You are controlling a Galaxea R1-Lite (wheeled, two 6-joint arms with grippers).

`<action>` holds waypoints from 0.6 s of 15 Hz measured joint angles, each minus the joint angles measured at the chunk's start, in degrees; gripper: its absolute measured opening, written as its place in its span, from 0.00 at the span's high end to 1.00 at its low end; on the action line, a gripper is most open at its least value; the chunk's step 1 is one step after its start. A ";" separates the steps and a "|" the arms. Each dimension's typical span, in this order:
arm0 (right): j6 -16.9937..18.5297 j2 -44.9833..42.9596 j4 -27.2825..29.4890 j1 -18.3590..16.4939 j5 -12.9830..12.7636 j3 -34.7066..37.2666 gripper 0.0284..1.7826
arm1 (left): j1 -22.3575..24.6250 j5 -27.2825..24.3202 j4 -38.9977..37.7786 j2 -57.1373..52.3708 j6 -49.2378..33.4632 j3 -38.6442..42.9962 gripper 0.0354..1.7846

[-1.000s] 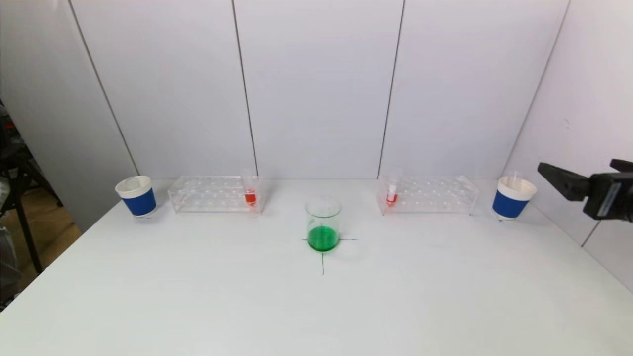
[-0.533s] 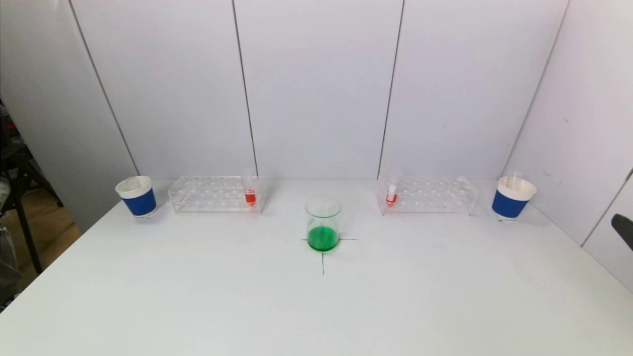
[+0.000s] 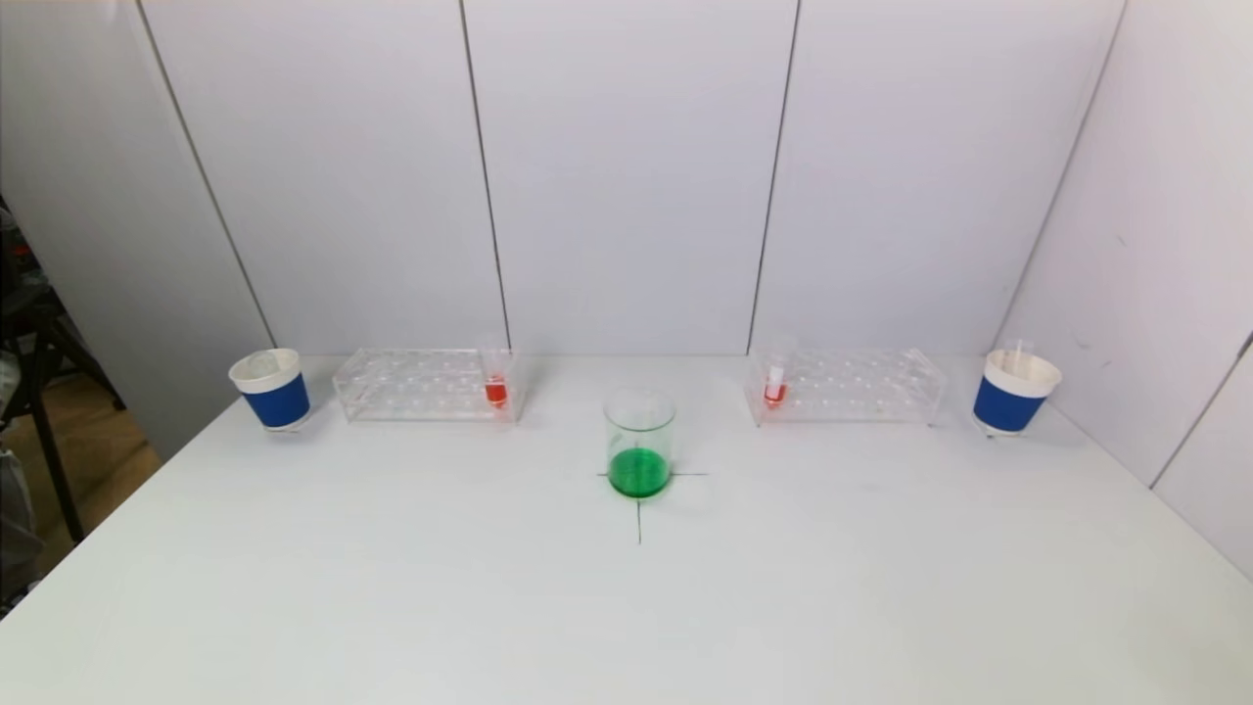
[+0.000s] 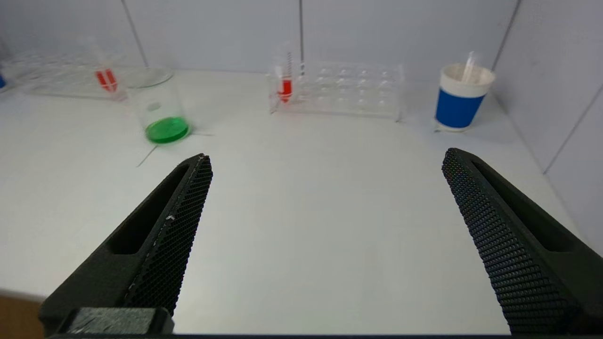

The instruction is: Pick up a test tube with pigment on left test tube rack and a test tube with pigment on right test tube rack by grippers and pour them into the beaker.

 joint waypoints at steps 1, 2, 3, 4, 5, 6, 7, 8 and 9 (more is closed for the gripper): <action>1.90 -1.44 1.18 0.20 1.22 0.41 0.00 | 0.00 0.00 0.00 0.00 0.00 0.00 0.01; 2.23 -2.40 1.24 0.33 2.05 1.13 0.00 | 0.00 0.00 0.00 0.00 0.00 0.00 0.01; 2.24 -3.06 0.83 0.39 2.45 2.27 0.00 | 0.00 0.00 0.00 0.00 0.00 0.00 0.01; 2.40 -3.56 -0.57 0.39 2.76 3.86 0.00 | 0.00 0.00 0.00 0.00 0.00 0.00 0.01; 2.46 -3.86 -2.36 0.44 3.01 5.79 0.00 | 0.00 -0.02 0.00 0.00 0.00 0.00 0.01; 2.35 -4.08 -4.85 0.44 3.15 8.03 0.00 | 0.00 -0.02 0.00 0.00 0.00 0.00 0.01; 2.13 -4.24 -7.45 0.44 3.17 9.98 0.00 | 0.00 0.00 0.00 0.00 0.00 0.00 0.01; 1.99 -4.33 -9.62 0.44 3.08 11.09 0.00 | 0.00 0.00 0.00 0.00 0.00 0.00 0.01; 1.80 -4.39 -10.06 0.44 2.76 12.24 0.00 | 0.00 0.00 0.00 0.00 0.02 0.00 0.01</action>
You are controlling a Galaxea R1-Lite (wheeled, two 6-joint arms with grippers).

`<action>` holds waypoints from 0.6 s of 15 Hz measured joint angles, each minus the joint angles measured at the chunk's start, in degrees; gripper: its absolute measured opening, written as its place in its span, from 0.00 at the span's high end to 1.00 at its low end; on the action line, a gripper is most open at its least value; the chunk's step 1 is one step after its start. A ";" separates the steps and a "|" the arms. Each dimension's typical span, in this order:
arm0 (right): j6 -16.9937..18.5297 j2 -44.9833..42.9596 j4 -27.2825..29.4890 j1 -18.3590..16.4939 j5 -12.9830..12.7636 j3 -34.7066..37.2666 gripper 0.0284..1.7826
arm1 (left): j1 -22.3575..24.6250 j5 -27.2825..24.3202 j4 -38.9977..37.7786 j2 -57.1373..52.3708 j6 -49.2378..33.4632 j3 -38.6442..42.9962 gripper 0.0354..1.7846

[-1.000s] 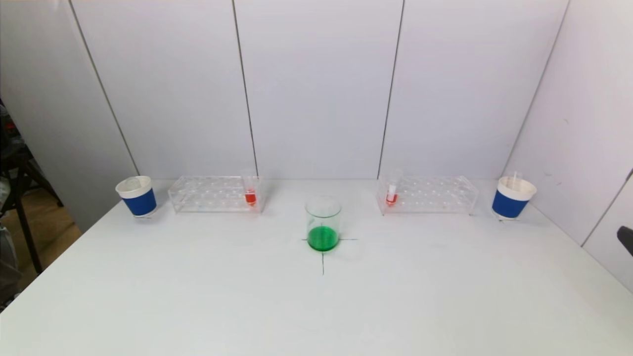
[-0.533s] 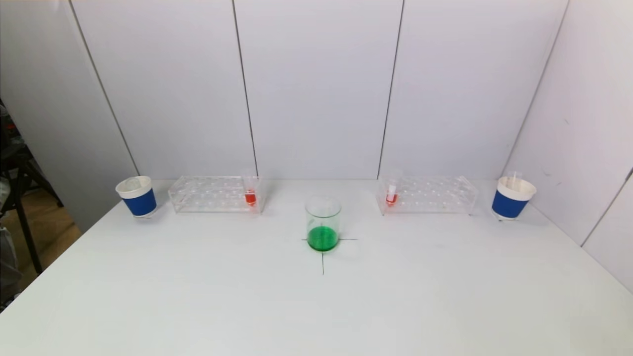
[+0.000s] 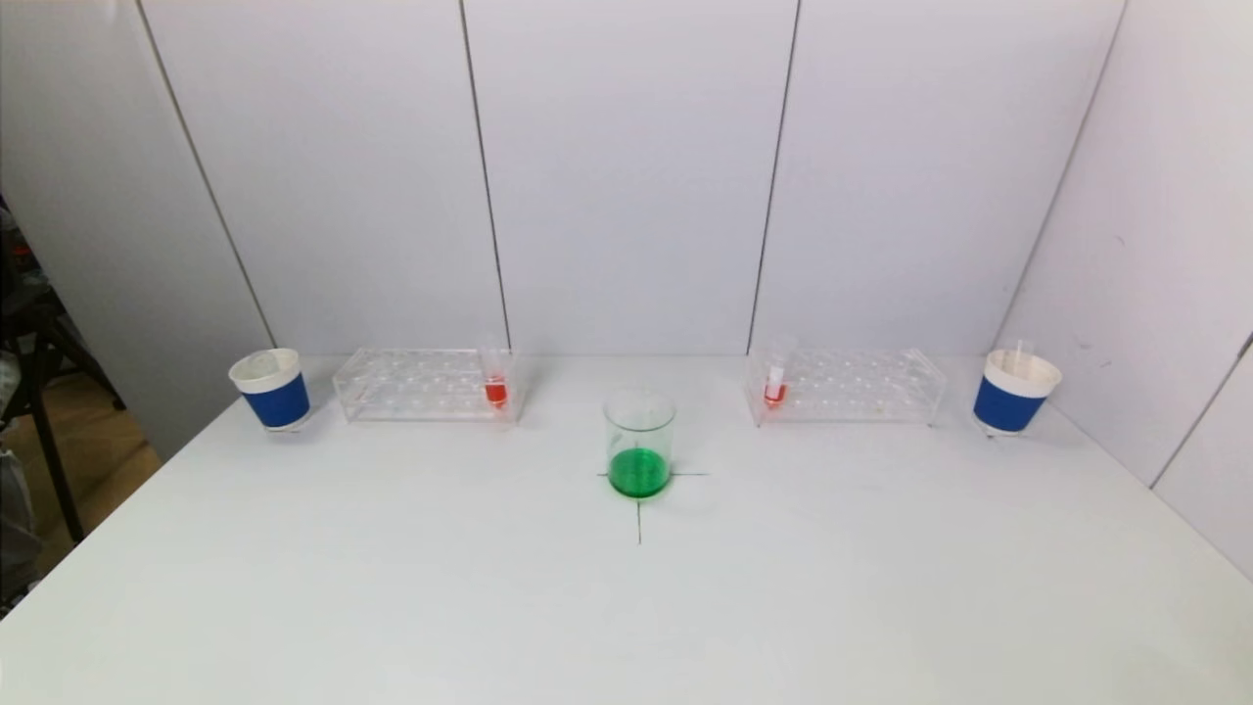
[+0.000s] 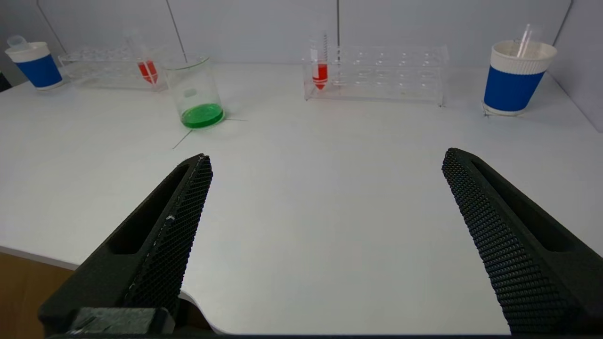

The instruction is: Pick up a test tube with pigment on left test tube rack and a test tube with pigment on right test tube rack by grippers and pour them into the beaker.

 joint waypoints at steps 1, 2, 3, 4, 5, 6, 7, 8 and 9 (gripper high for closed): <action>0.29 -0.07 0.60 0.00 -0.90 0.78 0.00 | 0.00 0.00 0.00 0.00 -0.02 0.00 0.01; 1.01 -0.10 0.99 0.00 -2.76 1.13 0.00 | 0.00 0.00 0.00 0.00 -0.02 0.00 0.01; 1.43 -0.11 2.12 0.00 -5.29 1.30 0.00 | 0.00 0.00 0.00 0.00 -0.02 0.00 0.01; 1.40 -0.13 3.96 0.00 -6.89 1.41 0.00 | 0.00 0.00 0.00 0.00 -0.02 0.00 0.01; 1.37 -0.13 6.30 0.06 -7.30 1.44 0.00 | 0.00 0.00 0.00 0.00 -0.02 0.00 0.01; 1.26 -0.13 8.77 0.11 -7.49 1.49 0.00 | 0.00 -0.02 0.00 0.00 -0.02 0.00 0.01; 1.37 -0.13 10.50 0.17 -7.83 1.49 0.00 | 0.00 0.00 0.00 0.00 -0.02 0.00 0.01; 1.29 -0.13 10.75 0.17 -8.31 1.49 0.00 | 0.00 0.00 0.00 0.00 -0.02 0.00 0.01; 1.12 -0.13 10.80 0.17 -8.95 1.49 0.00 | 0.00 0.00 0.00 0.00 -0.02 0.00 0.01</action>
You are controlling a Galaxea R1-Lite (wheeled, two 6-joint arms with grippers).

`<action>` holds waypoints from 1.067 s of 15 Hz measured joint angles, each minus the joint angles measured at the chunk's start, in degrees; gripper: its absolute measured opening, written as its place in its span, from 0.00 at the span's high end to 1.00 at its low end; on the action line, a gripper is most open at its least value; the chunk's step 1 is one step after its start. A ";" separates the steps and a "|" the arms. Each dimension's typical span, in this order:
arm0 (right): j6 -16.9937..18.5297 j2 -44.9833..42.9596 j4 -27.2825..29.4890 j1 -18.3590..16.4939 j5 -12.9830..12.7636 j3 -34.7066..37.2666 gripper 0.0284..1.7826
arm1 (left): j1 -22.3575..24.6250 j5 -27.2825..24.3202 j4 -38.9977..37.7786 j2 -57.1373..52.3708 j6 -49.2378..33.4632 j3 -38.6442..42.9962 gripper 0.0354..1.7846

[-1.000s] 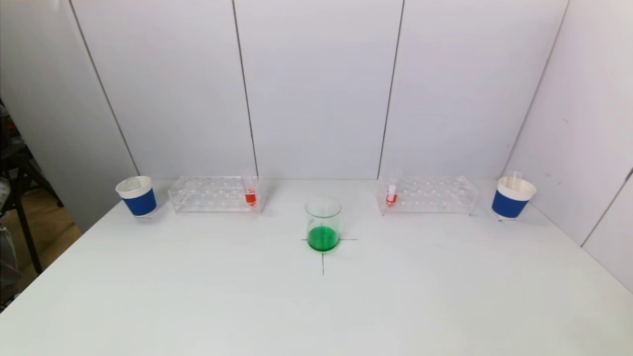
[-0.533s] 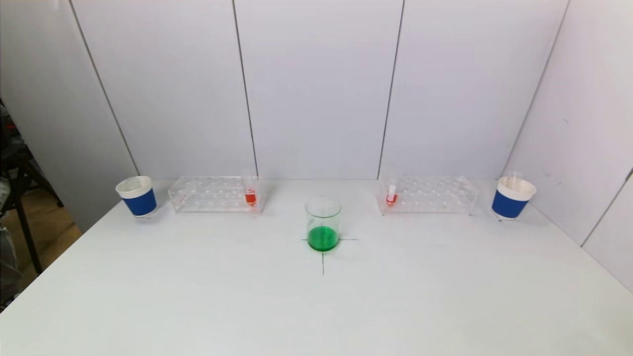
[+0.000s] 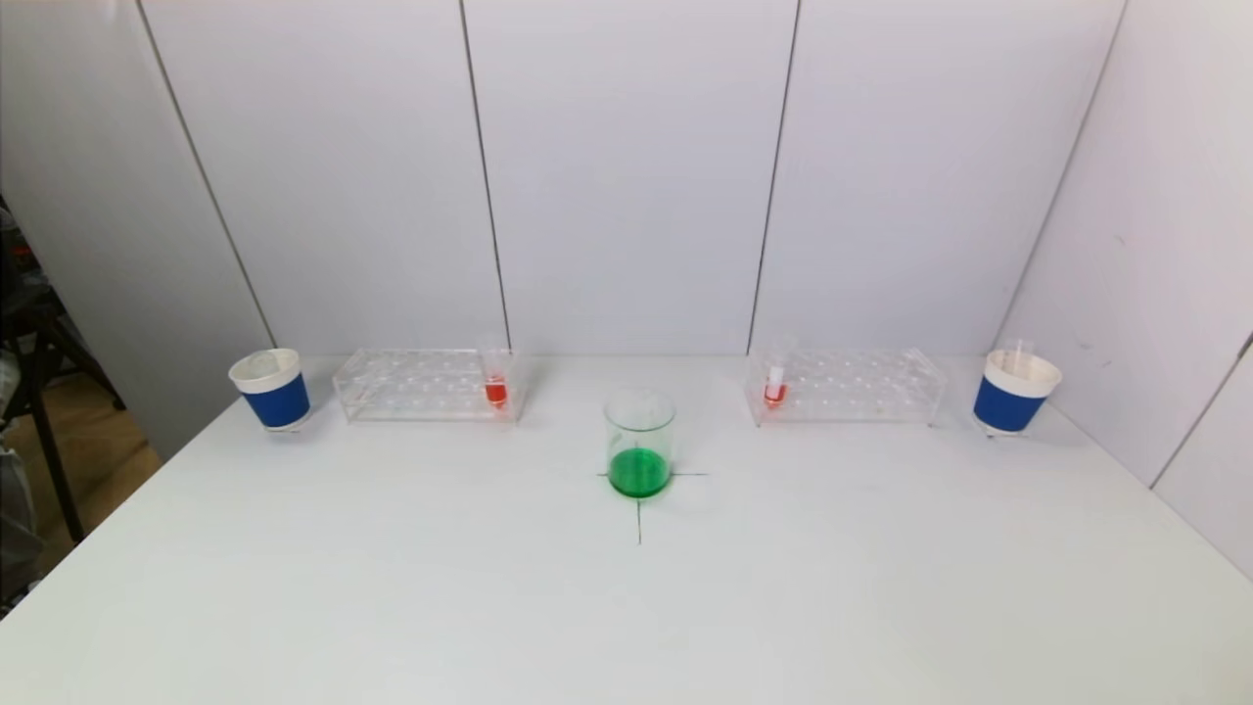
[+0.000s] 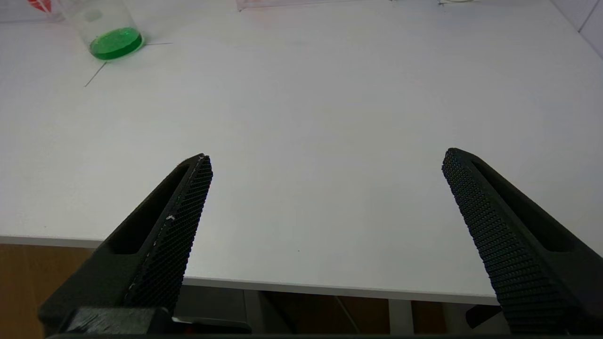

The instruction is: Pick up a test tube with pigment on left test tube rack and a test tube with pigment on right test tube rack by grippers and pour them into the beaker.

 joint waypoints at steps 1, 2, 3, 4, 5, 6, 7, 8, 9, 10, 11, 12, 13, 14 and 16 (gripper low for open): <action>0.09 0.00 0.02 0.00 -0.60 0.00 0.00 | 0.00 0.00 0.00 0.00 0.00 0.00 0.01; 0.15 0.00 0.05 -0.02 -0.68 0.00 0.00 | 0.00 0.00 0.00 0.00 0.00 0.00 0.01; 0.04 -0.05 -0.02 -0.63 -0.66 0.00 0.00 | 0.00 0.00 0.00 0.00 0.00 0.00 0.01; -0.27 -0.20 -0.17 -2.71 -0.52 0.00 0.00 | 0.00 0.00 0.00 0.00 0.00 0.00 0.01; -0.55 -0.41 -0.39 -5.05 -0.35 0.00 0.00 | 0.00 0.00 0.00 0.00 0.00 0.00 0.01; -0.44 -0.72 -0.39 -6.96 -0.52 0.00 0.00 | 0.00 0.00 0.00 0.00 0.00 0.00 0.01; -0.20 -0.93 -0.30 -7.79 -0.66 0.00 0.00 | 0.00 0.00 0.00 0.00 0.00 0.00 0.01; -0.52 -1.07 -0.17 -8.28 -0.68 0.00 0.00 | 0.00 0.00 0.00 0.00 0.00 0.00 0.01; -0.88 -1.40 -0.22 -8.39 -0.71 0.00 0.00 | 0.00 0.00 0.00 0.00 0.00 0.00 0.01; -1.43 -2.08 -0.38 -8.25 -0.63 0.00 0.00 | 0.00 0.00 0.00 0.00 0.00 0.00 0.01; -3.17 -3.15 -0.16 -7.84 -0.66 0.00 0.00 | 0.00 0.00 0.00 0.00 0.00 0.00 0.01; -5.60 -4.55 0.52 -7.44 -0.49 0.00 0.00 | 0.00 0.00 0.00 0.00 0.02 0.00 0.01; -7.64 -6.78 1.02 -7.13 -0.21 0.00 0.00 | 0.00 0.00 0.00 0.00 0.00 0.00 0.01; -9.00 -9.16 1.35 -6.88 0.01 0.00 0.00 | 0.00 0.00 0.00 0.00 0.00 0.00 0.01; -9.89 -12.75 1.84 -6.52 0.22 0.00 0.00 | 0.02 0.00 0.00 0.00 0.00 0.00 0.01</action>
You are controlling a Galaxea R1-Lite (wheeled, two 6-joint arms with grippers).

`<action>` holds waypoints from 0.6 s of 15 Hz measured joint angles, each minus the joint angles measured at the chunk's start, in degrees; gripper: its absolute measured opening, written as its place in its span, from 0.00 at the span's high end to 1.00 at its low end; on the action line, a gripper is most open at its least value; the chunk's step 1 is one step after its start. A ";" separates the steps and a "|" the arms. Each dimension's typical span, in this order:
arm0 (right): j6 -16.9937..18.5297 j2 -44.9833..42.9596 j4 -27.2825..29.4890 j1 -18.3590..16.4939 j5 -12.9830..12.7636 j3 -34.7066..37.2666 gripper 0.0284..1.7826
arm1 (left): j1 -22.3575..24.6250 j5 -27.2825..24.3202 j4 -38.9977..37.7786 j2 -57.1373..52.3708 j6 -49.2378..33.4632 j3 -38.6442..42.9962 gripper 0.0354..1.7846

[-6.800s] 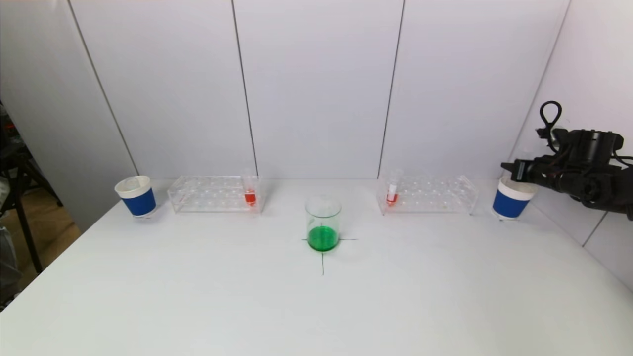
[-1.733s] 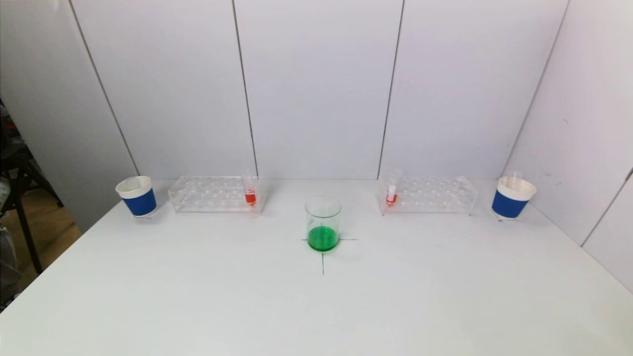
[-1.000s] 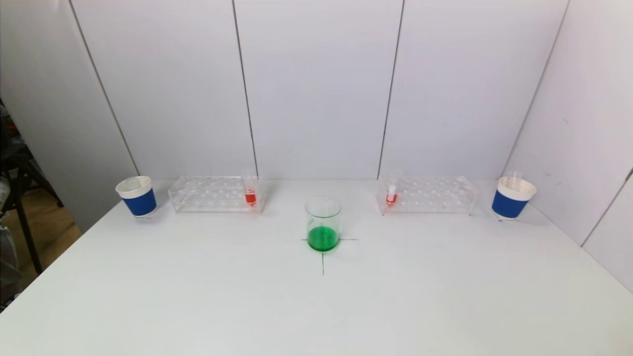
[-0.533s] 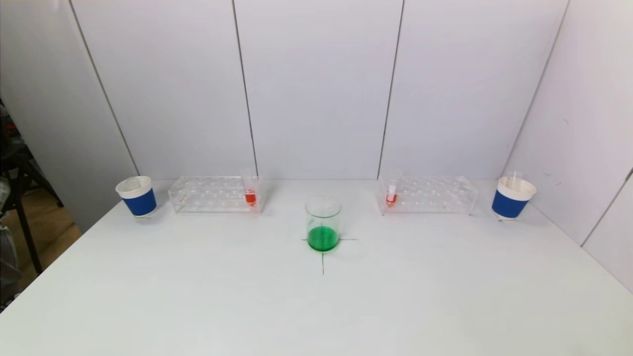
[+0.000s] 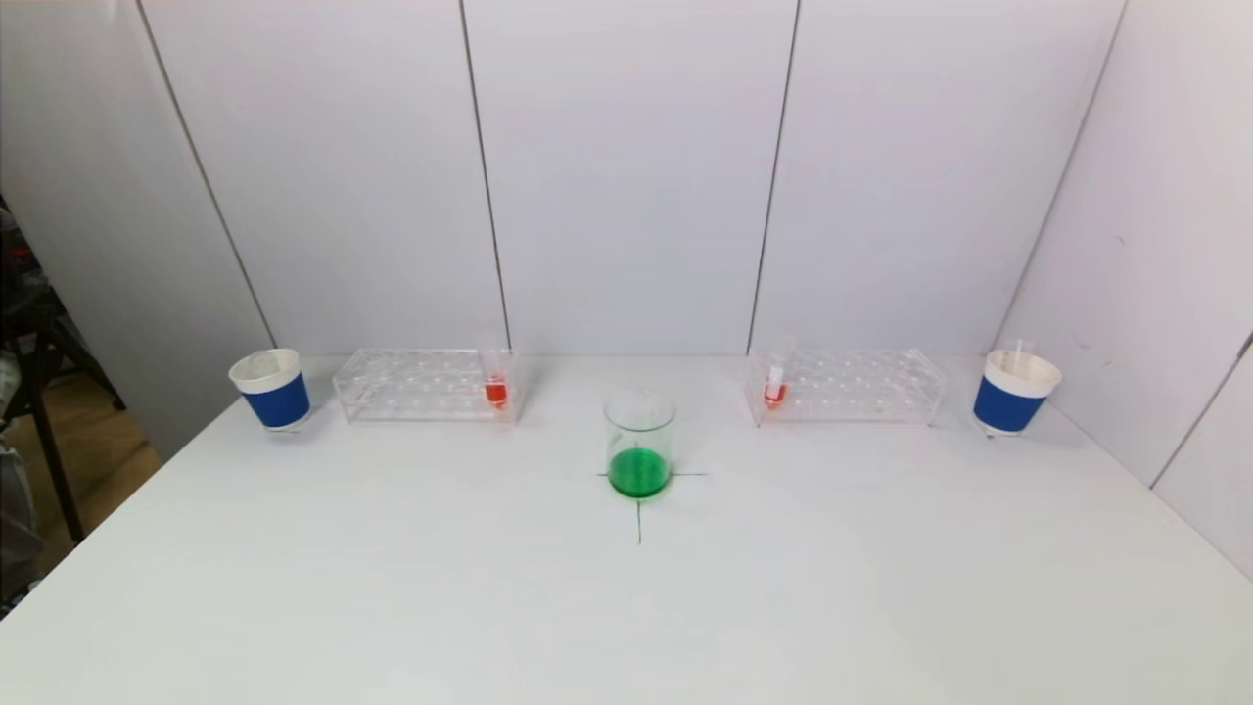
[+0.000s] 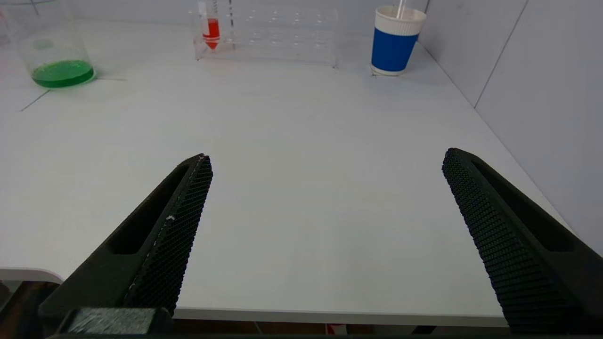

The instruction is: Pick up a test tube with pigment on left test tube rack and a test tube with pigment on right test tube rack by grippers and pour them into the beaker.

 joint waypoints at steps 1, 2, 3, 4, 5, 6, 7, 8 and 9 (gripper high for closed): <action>0.09 -0.91 0.00 0.04 -0.07 0.00 0.00 | 0.00 0.00 0.00 0.00 0.00 0.00 0.01; 0.22 -1.57 0.00 0.09 -0.11 0.00 0.00 | -0.02 0.00 0.00 0.00 0.00 0.00 0.01; 0.39 -2.02 -0.02 0.11 -0.13 0.00 0.00 | -0.02 0.00 0.00 0.00 0.00 0.00 0.01; 0.55 -2.33 -0.07 0.11 -0.21 0.00 0.00 | -0.02 0.00 0.00 0.00 0.00 0.00 0.01; 0.59 -2.55 -0.07 0.13 -0.21 0.00 0.00 | -0.02 0.00 0.00 0.00 0.00 0.00 0.01; 0.55 -2.63 -0.02 0.13 -0.18 0.00 0.00 | -0.02 0.00 0.00 0.00 0.00 0.00 0.01; 0.41 -2.66 -0.02 0.13 -0.16 0.00 0.00 | -0.02 0.00 0.00 0.00 0.02 0.00 0.01; 0.44 -2.68 0.00 0.13 -0.16 0.00 0.00 | -0.02 0.00 0.00 0.00 0.00 0.00 0.01; 0.41 -2.71 0.00 0.13 -0.13 0.00 0.00 | -0.02 0.00 0.00 0.00 0.00 0.00 0.01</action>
